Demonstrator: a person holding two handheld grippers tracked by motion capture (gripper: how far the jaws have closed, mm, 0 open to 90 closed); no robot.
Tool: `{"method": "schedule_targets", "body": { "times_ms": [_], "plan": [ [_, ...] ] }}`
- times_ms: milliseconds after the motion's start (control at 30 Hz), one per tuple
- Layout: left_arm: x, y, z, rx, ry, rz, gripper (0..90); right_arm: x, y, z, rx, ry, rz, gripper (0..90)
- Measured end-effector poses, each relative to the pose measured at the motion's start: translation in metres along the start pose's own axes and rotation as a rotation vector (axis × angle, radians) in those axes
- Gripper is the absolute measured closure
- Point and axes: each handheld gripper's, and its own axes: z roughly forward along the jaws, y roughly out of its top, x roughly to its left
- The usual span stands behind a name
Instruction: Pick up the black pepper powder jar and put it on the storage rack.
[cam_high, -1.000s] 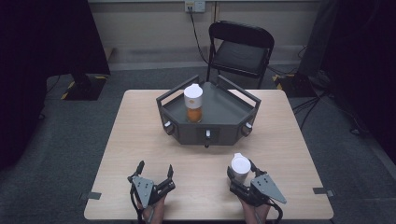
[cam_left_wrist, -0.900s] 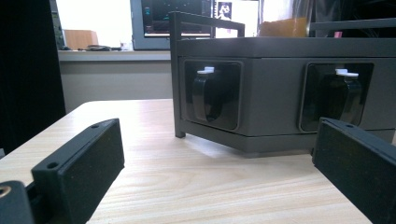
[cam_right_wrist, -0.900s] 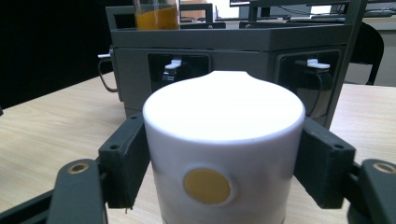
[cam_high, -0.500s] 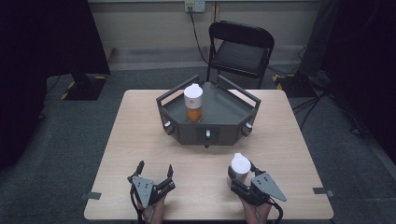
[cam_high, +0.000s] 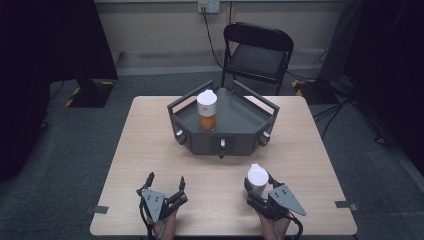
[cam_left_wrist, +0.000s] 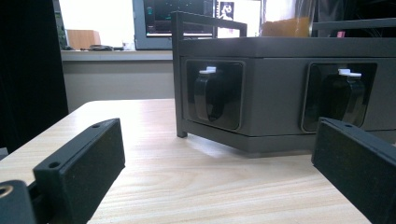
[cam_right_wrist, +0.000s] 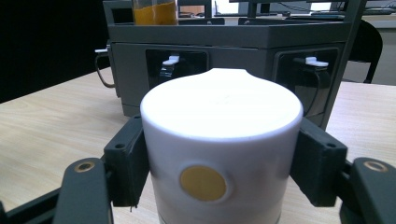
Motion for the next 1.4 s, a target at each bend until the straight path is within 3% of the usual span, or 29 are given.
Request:
{"method": "schedule_targets", "body": {
  "times_ms": [1400],
  "plan": [
    [0.0, 0.0, 0.0, 0.001, 0.002, 0.0, 1.8, -0.001, 0.013, 0.001, -0.031, 0.02, -0.006, 30.1]
  ]
}}
